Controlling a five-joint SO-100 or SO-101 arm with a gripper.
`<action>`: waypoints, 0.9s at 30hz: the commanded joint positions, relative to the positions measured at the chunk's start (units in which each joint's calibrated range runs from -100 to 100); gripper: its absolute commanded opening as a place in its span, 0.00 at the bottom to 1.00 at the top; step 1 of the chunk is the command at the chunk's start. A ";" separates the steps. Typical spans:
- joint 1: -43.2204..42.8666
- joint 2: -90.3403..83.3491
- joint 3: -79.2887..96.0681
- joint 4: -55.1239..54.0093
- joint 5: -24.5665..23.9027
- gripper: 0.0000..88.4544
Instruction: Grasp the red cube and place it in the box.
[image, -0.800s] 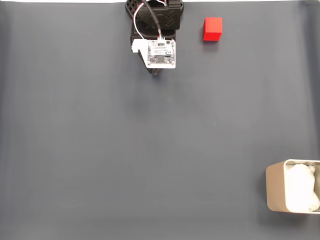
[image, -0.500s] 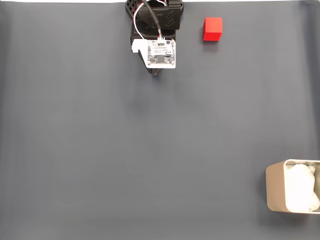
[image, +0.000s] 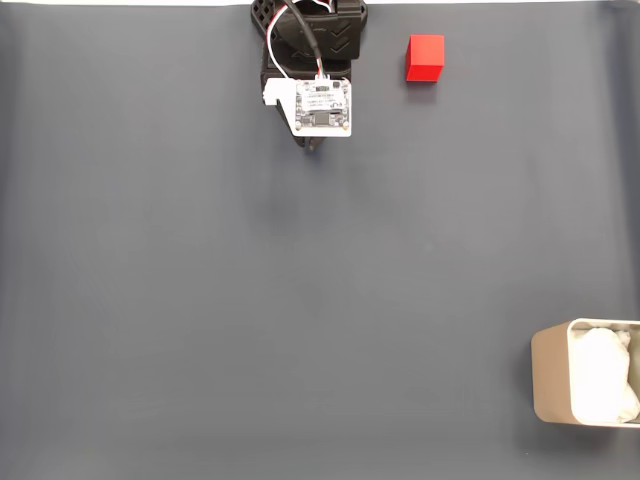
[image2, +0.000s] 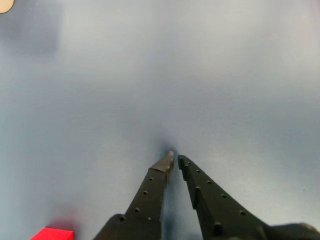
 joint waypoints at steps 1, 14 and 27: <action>-0.42 0.00 0.45 1.28 -0.24 0.00; -0.42 0.00 0.45 1.28 -0.44 0.00; -0.27 0.17 -1.37 -4.05 -0.83 0.00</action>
